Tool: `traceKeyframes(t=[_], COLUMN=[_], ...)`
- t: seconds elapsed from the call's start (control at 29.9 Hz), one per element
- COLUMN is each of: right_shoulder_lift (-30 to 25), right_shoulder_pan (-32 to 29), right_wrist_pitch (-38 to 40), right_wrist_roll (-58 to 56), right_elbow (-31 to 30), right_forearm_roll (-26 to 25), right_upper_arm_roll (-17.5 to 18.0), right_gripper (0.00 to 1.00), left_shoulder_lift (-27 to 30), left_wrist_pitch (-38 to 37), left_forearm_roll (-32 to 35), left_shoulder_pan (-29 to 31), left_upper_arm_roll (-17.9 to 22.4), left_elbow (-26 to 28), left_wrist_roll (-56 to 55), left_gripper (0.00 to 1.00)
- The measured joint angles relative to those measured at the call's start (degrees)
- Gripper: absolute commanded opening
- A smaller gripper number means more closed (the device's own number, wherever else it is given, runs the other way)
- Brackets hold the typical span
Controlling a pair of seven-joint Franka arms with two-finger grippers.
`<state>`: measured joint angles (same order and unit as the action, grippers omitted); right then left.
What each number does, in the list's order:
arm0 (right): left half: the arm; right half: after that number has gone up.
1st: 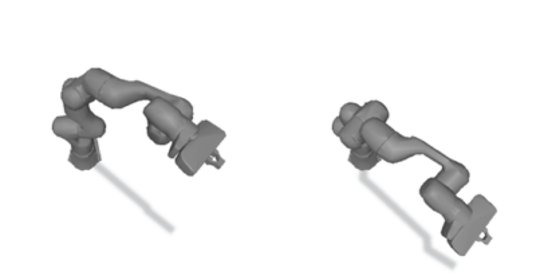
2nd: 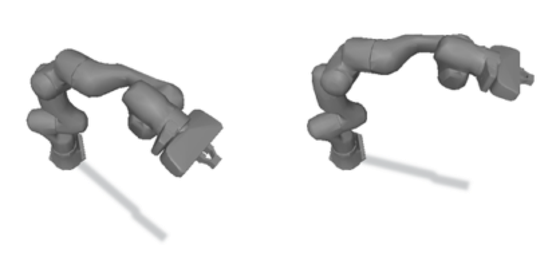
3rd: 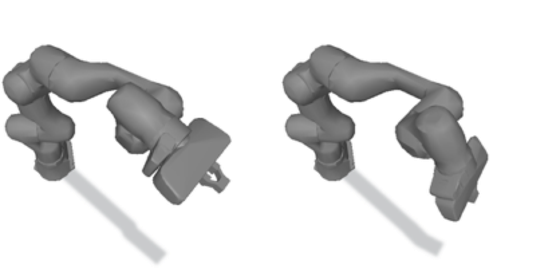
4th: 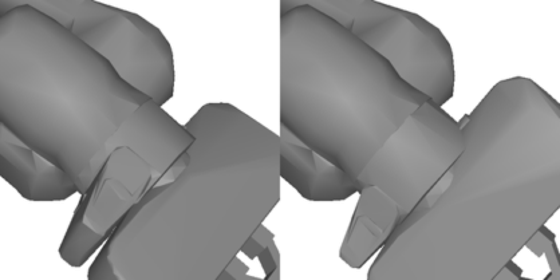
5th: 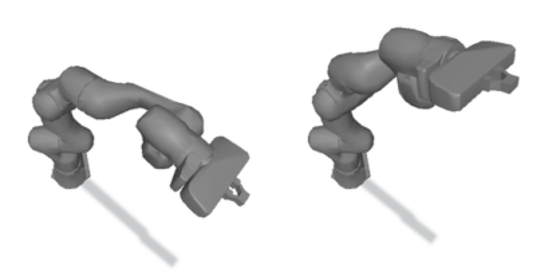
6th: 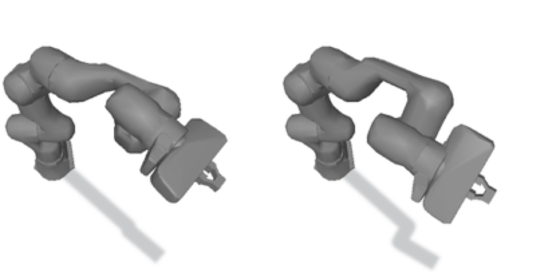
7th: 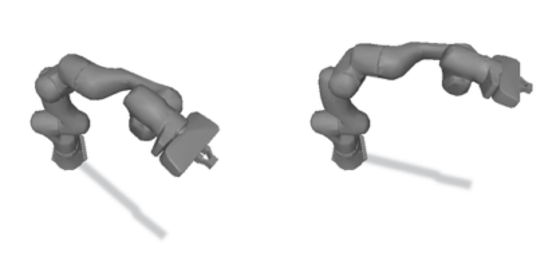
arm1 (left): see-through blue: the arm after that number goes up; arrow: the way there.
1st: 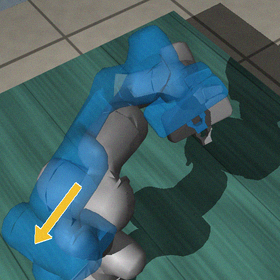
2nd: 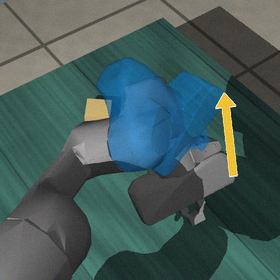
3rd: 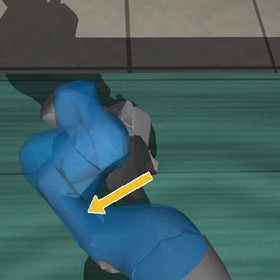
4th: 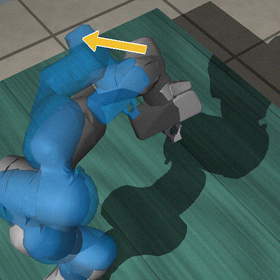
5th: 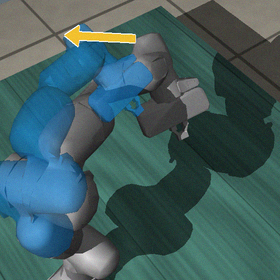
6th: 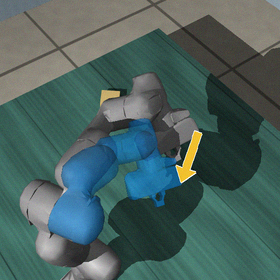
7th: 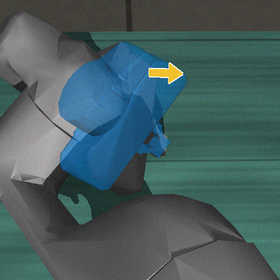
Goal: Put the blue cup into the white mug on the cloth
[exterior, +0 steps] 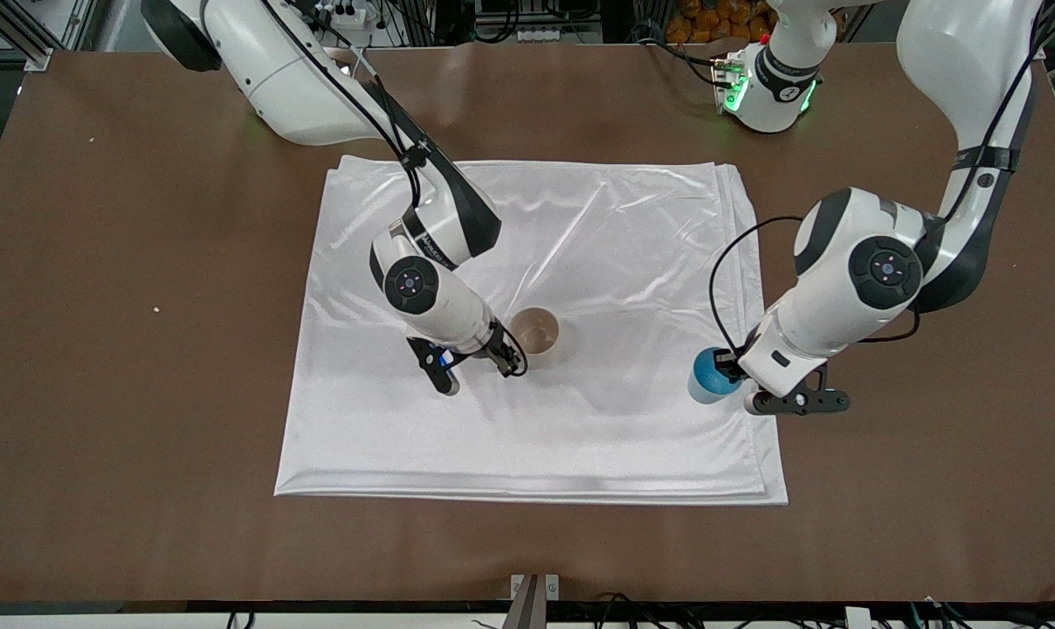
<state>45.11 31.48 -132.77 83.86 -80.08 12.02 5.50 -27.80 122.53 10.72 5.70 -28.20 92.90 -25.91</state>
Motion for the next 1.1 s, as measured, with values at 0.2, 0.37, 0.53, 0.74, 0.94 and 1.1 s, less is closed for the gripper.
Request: traceKeyframes(t=[0.2,0.37,0.53,0.74,0.94,1.1], right_shoulder_lift=[1.4,1.4,1.4,1.3,0.6,-0.4], right_shoulder_pan=[0.7,0.7,0.6,-0.1,-3.2,-6.8], right_wrist_pitch=[-1.6,-1.5,-1.5,1.5,9.9,16.7], right_wrist_roll=[0.7,0.8,0.8,-0.2,-6.6,-15.5], right_elbow=[0.0,0.1,0.1,1.0,1.6,1.6], right_forearm_roll=[0.0,0.0,0.0,-1.8,-7.8,-9.0], right_upper_arm_roll=[0.0,-0.4,-0.8,-1.7,-2.0,-2.2], right_gripper=[0.67,0.95,1.00,1.00,1.00,1.00], left_shoulder_lift=[-0.1,-0.3,-0.5,-0.6,-0.8,-1.3], left_wrist_pitch=[0.0,-0.1,-0.1,-0.1,0.0,0.8], left_forearm_roll=[0.0,0.0,0.0,0.0,0.0,0.0], left_shoulder_pan=[-2.9,-4.9,-6.1,-8.1,-10.9,-14.0], left_upper_arm_roll=[-0.1,0.0,0.0,-0.1,0.0,0.0], left_elbow=[0.2,0.4,0.4,0.4,0.4,0.3], left_wrist_roll=[-5.9,-9.9,-12.3,-15.6,-19.7,-24.0], left_gripper=[0.00,0.00,0.00,0.00,0.00,0.00])
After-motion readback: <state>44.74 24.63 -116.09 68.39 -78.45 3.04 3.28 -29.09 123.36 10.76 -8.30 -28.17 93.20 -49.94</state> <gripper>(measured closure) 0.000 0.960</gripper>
